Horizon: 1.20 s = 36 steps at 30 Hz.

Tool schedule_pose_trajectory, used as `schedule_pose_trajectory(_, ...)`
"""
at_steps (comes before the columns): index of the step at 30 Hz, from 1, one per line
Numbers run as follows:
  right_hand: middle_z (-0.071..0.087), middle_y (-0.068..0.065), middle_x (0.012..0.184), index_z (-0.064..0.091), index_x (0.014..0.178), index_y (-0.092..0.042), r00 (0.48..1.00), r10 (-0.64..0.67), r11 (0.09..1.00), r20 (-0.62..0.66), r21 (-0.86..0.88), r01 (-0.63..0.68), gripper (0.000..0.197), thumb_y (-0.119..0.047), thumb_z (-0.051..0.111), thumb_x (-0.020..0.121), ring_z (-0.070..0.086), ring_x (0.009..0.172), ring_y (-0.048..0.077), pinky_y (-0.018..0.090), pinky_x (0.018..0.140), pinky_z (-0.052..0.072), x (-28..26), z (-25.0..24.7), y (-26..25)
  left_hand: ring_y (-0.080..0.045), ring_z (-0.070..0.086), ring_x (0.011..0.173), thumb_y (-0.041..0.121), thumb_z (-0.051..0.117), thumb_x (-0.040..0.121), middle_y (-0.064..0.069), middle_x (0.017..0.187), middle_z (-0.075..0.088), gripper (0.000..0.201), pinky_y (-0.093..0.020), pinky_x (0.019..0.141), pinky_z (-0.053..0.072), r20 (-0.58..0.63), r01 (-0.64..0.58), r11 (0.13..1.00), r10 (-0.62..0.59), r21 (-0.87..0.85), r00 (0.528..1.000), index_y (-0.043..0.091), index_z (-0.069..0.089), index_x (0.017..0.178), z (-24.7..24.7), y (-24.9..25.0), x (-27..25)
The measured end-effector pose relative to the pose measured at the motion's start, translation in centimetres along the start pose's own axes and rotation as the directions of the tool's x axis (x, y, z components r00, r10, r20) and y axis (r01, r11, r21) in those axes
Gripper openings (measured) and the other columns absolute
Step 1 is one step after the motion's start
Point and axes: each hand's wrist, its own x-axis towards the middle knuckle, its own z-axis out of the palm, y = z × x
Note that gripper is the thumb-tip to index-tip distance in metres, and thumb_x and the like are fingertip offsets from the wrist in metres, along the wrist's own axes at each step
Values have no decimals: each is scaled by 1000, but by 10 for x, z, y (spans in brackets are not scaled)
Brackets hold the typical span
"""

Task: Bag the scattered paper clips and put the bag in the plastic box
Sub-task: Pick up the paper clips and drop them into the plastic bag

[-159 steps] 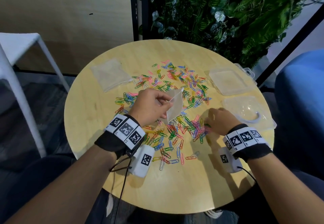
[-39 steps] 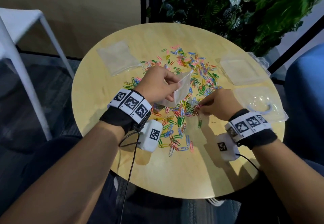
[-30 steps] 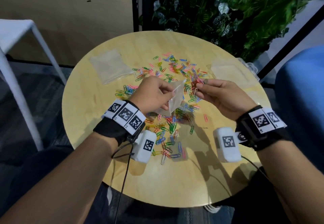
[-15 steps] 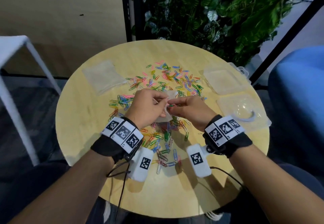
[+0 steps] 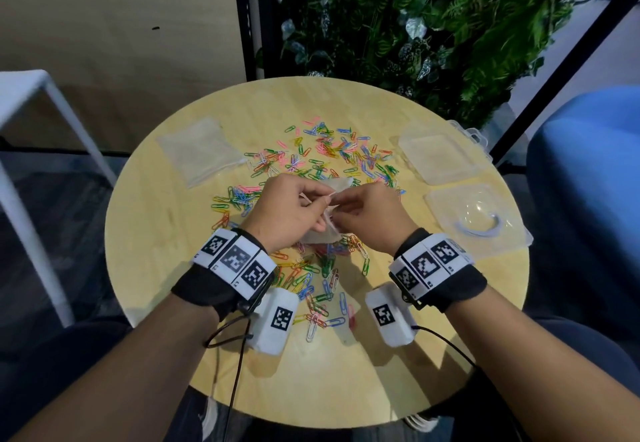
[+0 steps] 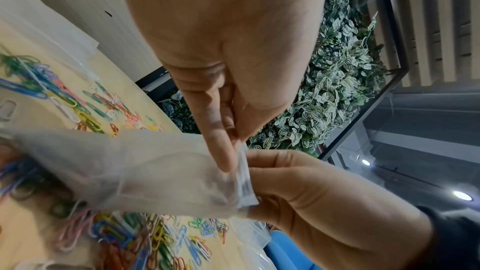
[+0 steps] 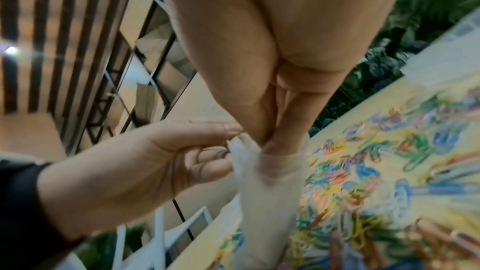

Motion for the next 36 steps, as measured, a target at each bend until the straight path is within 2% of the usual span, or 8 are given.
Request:
schedule_pose_trajectory(6,73,-3,70,79,78,-19,987,-153,972,-42,-188,142,15,-13,66,80,63,60,11,7,56,37,-3,1,2,-28,76,67,8,67,94,-14,73,75,20,-38,69,65,36,0,1000,0,0,999,2,73,112,1,1,-4)
schedule_pose_trajectory(11,73,-1,75,77,81,-17,984,-113,989,140,-82,125,25,0,59,76,67,69,15,26,70,52,-5,-7,5,-24,76,63,9,68,94,-11,71,75,18,-40,70,65,17,4,1000,-4,27,1000,5,75,109,2,-2,-1)
schedule_pose_trajectory(15,72,5,73,75,74,-15,998,55,995,5,88,-55,22,2,62,81,71,68,20,37,69,61,-1,-39,20,-23,75,60,10,69,92,2,70,72,14,-39,67,64,-53,10,999,-9,32,999,8,76,104,-4,-2,0)
schedule_pose_trajectory(18,71,2,94,72,97,-19,980,174,967,97,-206,-151,12,-17,68,85,70,65,18,31,64,60,-3,-53,48,-19,73,57,9,68,93,8,71,69,15,-32,65,64,-96,28,999,-25,36,995,8,76,106,-17,1,0)
schedule_pose_trajectory(22,53,11,124,50,132,-16,835,490,830,250,-427,-359,61,-40,72,80,69,75,24,33,64,60,-5,-34,73,-25,75,63,8,68,93,-6,88,75,13,-33,65,64,-153,16,1000,-14,15,988,10,76,102,-36,3,0)
schedule_pose_trajectory(25,44,14,128,47,132,-12,883,423,777,203,-582,-238,68,-55,62,82,53,108,31,39,92,49,-1,-14,69,-21,74,59,7,68,92,-7,92,74,12,-33,63,64,-179,11,1000,-7,22,984,10,77,101,-46,2,-4)
schedule_pose_trajectory(32,40,5,110,43,139,-21,945,149,902,290,-431,-10,97,-73,67,61,49,96,24,33,87,46,-2,29,40,-6,69,47,9,69,92,3,79,69,15,-18,52,58,-139,10,998,-1,58,990,6,77,105,-53,-2,-10)
schedule_pose_trajectory(36,46,9,114,53,132,-23,966,29,889,259,-448,93,71,-54,74,73,54,98,27,30,83,44,-5,39,31,-4,67,45,11,69,93,5,76,67,14,-14,48,53,-126,12,998,-4,66,992,7,77,104,-53,-2,-10)
